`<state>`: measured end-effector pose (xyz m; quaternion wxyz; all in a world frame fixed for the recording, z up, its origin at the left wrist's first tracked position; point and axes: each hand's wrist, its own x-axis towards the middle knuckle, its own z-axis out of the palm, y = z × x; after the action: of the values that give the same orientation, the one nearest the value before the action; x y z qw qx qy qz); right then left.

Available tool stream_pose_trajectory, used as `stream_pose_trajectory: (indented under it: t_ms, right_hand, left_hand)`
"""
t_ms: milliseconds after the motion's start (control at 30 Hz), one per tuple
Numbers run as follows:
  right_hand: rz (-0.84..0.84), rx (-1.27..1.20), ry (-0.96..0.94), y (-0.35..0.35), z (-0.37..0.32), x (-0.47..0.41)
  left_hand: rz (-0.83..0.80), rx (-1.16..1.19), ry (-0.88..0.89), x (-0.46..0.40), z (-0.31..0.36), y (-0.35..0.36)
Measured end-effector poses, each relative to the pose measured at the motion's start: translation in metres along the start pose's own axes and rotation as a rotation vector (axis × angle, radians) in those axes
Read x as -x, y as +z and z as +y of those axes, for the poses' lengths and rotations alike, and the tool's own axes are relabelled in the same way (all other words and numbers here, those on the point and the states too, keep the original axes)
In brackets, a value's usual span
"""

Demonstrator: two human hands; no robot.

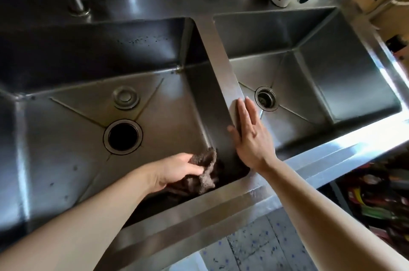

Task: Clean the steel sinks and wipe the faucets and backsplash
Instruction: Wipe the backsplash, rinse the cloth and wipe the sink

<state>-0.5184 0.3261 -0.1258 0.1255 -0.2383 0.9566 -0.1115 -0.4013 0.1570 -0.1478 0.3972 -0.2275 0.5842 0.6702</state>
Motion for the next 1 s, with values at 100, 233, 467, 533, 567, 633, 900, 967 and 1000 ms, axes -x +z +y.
stream_pose_trajectory:
  t_ms: [100, 233, 467, 533, 567, 633, 900, 967, 1000]
  right_hand:
    - [0.029, -0.006, 0.006, 0.002, -0.001, 0.001]
    - [0.052, -0.006, 0.005, 0.004, -0.001, 0.002]
    - [0.093, -0.032, -0.008, 0.010, 0.006, 0.000]
    - [0.102, -0.044, -0.007, 0.012, 0.008, -0.001]
    - [0.107, -0.048, -0.010, 0.012, 0.008, -0.001]
    - [0.110, -0.058, -0.011, 0.012, 0.009, -0.002]
    - [0.060, -0.304, -0.073, -0.001, 0.027, -0.003]
    - [-0.007, -0.262, -0.080, -0.006, 0.036, -0.002]
    - [-0.045, -0.242, -0.062, -0.007, 0.038, -0.002]
  left_hand:
    - [0.025, -0.361, 0.037, -0.023, 0.003, 0.027]
    - [0.035, -0.624, 0.042, -0.054, 0.004, 0.036]
    - [0.016, -0.796, -0.127, -0.096, -0.017, 0.025]
    - [-0.019, -0.803, -0.126, -0.108, -0.019, 0.025]
    - [-0.009, -0.810, -0.137, -0.111, -0.020, 0.026]
    - [0.025, -0.802, -0.143, -0.108, -0.014, 0.028]
    - [0.003, -0.412, 0.071, -0.064, 0.008, 0.033]
    - [-0.021, -0.280, 0.108, -0.051, 0.013, 0.035]
    - [-0.038, -0.225, 0.112, -0.045, 0.017, 0.037]
